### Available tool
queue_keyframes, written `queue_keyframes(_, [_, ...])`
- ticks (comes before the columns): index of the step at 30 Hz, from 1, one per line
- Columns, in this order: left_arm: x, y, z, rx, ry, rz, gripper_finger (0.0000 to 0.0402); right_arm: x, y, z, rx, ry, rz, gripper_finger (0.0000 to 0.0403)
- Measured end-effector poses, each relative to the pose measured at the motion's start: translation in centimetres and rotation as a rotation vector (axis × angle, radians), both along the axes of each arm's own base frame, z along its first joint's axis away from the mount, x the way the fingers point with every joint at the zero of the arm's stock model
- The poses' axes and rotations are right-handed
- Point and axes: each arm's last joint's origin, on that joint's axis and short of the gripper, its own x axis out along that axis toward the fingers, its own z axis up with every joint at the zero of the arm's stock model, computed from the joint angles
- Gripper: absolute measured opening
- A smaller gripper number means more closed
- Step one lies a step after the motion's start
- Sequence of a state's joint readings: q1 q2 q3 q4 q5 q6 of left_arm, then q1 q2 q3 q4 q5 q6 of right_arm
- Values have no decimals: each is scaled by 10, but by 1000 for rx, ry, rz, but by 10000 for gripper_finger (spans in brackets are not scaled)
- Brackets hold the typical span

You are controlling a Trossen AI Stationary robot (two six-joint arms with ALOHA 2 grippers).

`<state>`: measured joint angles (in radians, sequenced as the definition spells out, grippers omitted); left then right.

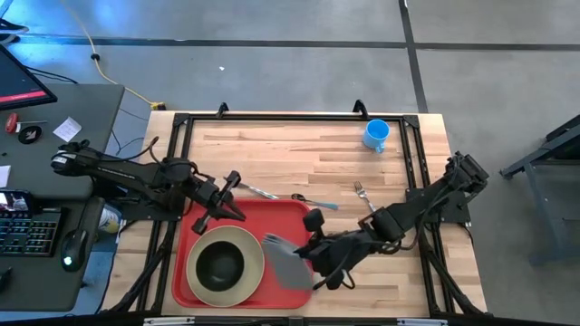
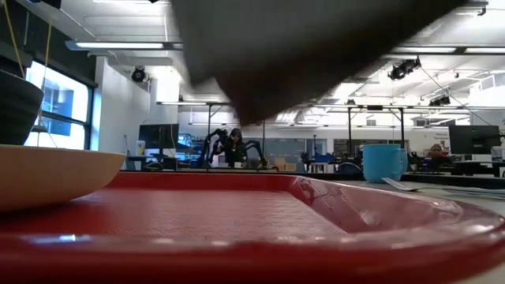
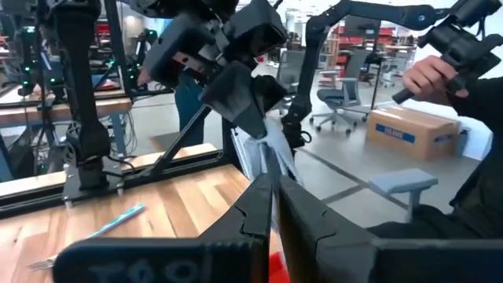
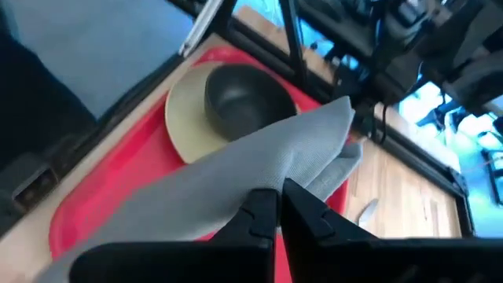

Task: Set up tray
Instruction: Put the gray napkin on the red serving tray to the right of the light brown plate

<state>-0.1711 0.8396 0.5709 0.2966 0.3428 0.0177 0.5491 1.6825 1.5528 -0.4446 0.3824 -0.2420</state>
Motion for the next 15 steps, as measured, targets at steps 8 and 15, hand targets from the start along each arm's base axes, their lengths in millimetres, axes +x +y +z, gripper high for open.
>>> queue_keyframes(8, [-4,0,4,-6,-23,-17,56,23,4,-34,-16,76,-8,0])
queue_keyframes(15, [-5,-1,4,-7,-25,-51,56,60,0,-70,1,74,53,0])
